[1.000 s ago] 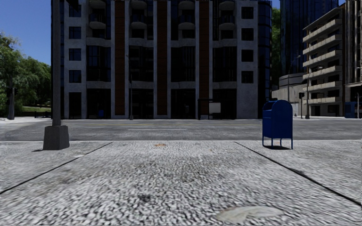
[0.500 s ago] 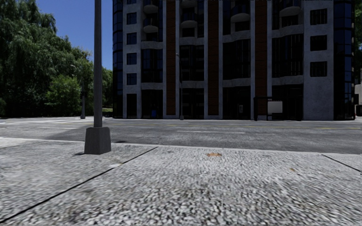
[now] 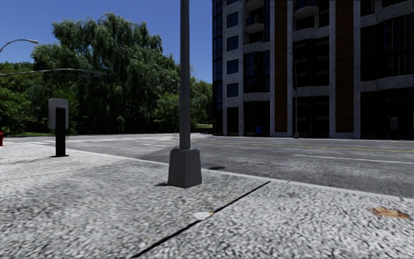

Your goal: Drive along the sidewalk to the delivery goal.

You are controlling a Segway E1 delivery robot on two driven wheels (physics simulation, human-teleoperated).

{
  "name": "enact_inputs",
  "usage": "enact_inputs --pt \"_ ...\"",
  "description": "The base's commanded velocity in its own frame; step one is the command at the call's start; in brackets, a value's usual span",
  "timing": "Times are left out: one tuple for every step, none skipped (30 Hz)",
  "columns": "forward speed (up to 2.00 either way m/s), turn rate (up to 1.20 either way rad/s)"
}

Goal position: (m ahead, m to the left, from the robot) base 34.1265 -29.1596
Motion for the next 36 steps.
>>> enact_inputs --pt "2.0 1.05" --pt "2.0 1.05" --pt "2.0 1.05" --pt "2.0 1.05" --pt "2.0 1.05" --pt "2.0 1.05" --pt "2.0 1.05" --pt "2.0 1.05" --pt "2.0 1.05" --pt "2.0 1.05" --pt "2.0 1.05" --pt "2.0 1.02" --pt "2.0 0.49" --pt "2.0 0.0" --pt "2.0 0.0" --pt "2.0 0.0" --pt "2.0 0.0" --pt "2.0 0.0" --pt "2.0 0.0" --pt "2.0 0.0" --pt "2.0 0.0" --pt "2.0 0.0" --pt "2.0 0.0" --pt "2.0 0.0" --pt "2.0 0.05" --pt "2.0 0.22" --pt "2.0 0.22" --pt "2.0 0.44" --pt "2.0 0.65" --pt "2.0 0.78" --pt "2.0 0.82" --pt "2.0 0.84" --pt "2.0 0.75" --pt "2.0 0.75" --pt "2.0 0.28" --pt "2.0 0.05"
